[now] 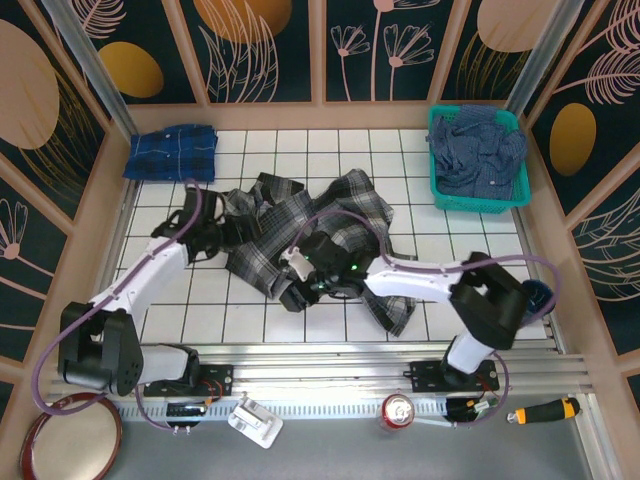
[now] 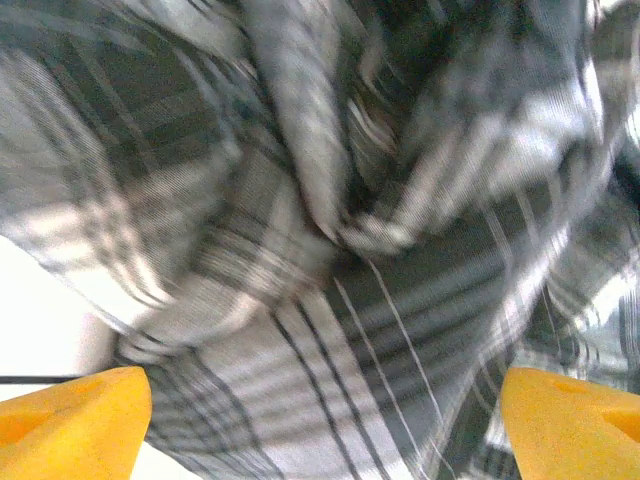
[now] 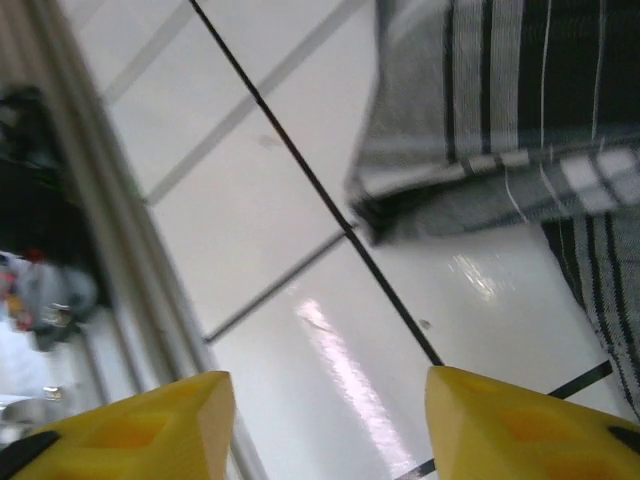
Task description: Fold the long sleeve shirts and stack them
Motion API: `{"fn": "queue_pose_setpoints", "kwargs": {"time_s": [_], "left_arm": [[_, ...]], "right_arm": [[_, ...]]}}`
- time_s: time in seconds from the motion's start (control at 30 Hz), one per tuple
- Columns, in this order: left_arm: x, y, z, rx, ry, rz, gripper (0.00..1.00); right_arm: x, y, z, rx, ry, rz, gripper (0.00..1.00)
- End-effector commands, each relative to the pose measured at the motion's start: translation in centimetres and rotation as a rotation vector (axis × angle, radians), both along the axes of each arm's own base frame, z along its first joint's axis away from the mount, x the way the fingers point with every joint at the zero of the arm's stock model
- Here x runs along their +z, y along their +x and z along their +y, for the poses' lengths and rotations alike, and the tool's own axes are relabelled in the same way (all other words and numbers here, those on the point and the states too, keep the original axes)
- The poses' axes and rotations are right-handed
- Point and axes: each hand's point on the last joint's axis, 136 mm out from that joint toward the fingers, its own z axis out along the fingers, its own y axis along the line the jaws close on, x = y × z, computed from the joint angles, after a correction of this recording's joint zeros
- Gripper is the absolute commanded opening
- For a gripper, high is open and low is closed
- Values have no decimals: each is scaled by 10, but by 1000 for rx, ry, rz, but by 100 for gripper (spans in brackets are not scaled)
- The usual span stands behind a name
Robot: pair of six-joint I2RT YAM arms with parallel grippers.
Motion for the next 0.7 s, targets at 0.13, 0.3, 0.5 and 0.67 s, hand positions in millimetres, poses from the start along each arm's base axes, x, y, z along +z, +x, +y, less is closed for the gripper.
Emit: {"fn": "queue_pose_setpoints", "kwargs": {"time_s": [0.13,0.3,0.5,0.67], "left_arm": [[3,36,-19,-43,69,-67,90],[-10,67,-32,-102,127,-46,81],[-5,81,-38,-133,131,-73,43],[29,77,-47,-167,73,-154,19]], "right_arm": [[35,113,-113,-639,116,16,58],[1,174,-125,-798,-78,-12,63],[-59,243,-132,-891,-314,11,54],[-86,280,-143,-949,-439,15,50]]}}
